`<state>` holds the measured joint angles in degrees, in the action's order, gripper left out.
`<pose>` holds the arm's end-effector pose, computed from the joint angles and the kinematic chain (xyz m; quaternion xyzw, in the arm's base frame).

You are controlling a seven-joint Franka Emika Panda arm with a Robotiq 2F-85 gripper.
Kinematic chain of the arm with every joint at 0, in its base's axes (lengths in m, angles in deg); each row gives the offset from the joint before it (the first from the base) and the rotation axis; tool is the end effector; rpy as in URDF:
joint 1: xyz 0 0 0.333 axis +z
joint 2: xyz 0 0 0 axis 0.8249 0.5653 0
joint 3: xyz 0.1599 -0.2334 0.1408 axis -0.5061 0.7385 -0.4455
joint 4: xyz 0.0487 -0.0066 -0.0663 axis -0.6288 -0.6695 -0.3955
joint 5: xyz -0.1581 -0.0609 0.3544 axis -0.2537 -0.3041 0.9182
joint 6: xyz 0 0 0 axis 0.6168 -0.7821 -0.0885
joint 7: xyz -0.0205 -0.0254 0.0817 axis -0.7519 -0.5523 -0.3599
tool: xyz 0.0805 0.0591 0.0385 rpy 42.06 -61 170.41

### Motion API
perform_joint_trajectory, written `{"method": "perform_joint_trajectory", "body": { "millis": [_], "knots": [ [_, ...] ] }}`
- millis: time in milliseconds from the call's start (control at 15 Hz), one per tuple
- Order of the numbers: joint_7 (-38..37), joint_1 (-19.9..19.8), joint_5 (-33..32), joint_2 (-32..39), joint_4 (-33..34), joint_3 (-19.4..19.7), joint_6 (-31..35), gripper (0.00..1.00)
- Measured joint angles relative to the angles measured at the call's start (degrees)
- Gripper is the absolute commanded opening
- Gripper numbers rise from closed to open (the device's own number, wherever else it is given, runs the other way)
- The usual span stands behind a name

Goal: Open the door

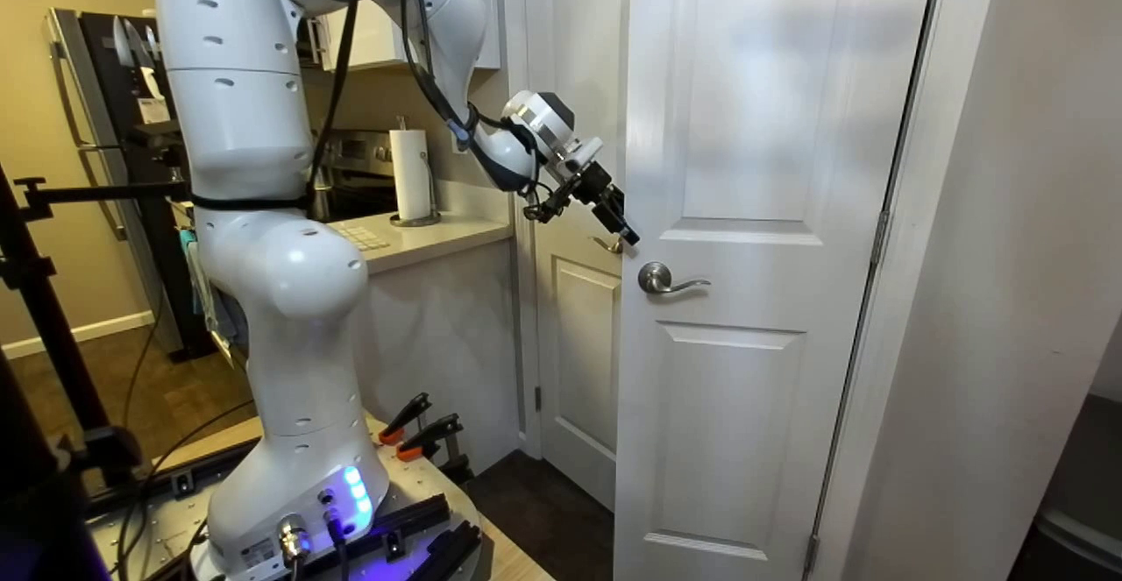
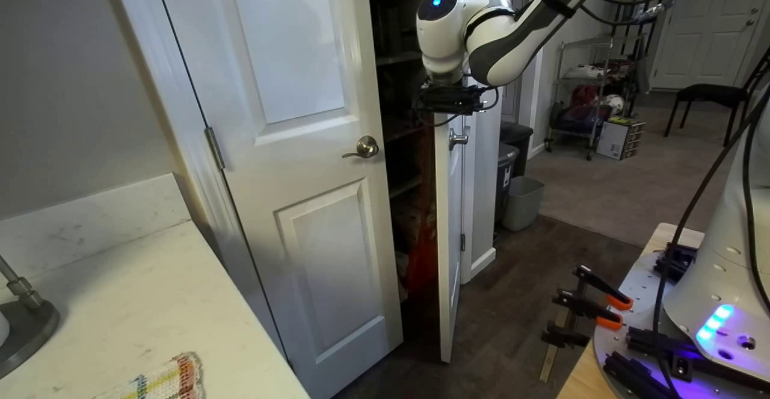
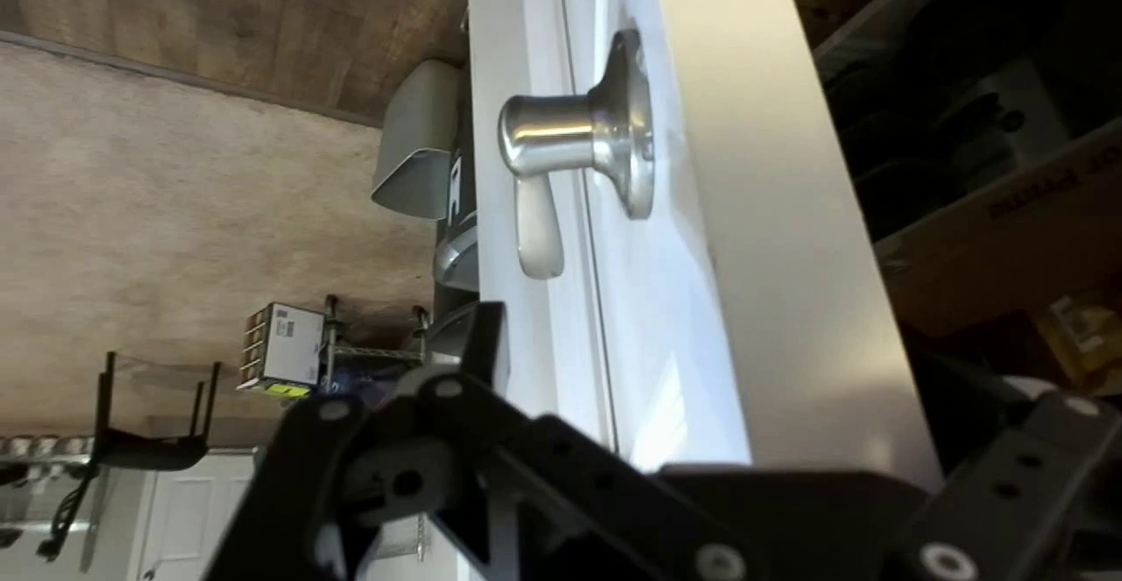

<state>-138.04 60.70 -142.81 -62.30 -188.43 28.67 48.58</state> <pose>0.5395 0.0174 0.3713 0.7840 -0.4901 0.3459 0.1597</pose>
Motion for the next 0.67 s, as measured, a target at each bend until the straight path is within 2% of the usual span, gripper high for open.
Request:
{"method": "perform_joint_trajectory", "body": {
  "millis": [333,667],
  "knots": [
    [-0.01,0.03,1.97,-2.25,-0.69,-1.91,-10.90,1.00],
    [0.52,-0.36,7.30,-5.77,-1.01,-2.10,-20.96,1.00]
  ]
}}
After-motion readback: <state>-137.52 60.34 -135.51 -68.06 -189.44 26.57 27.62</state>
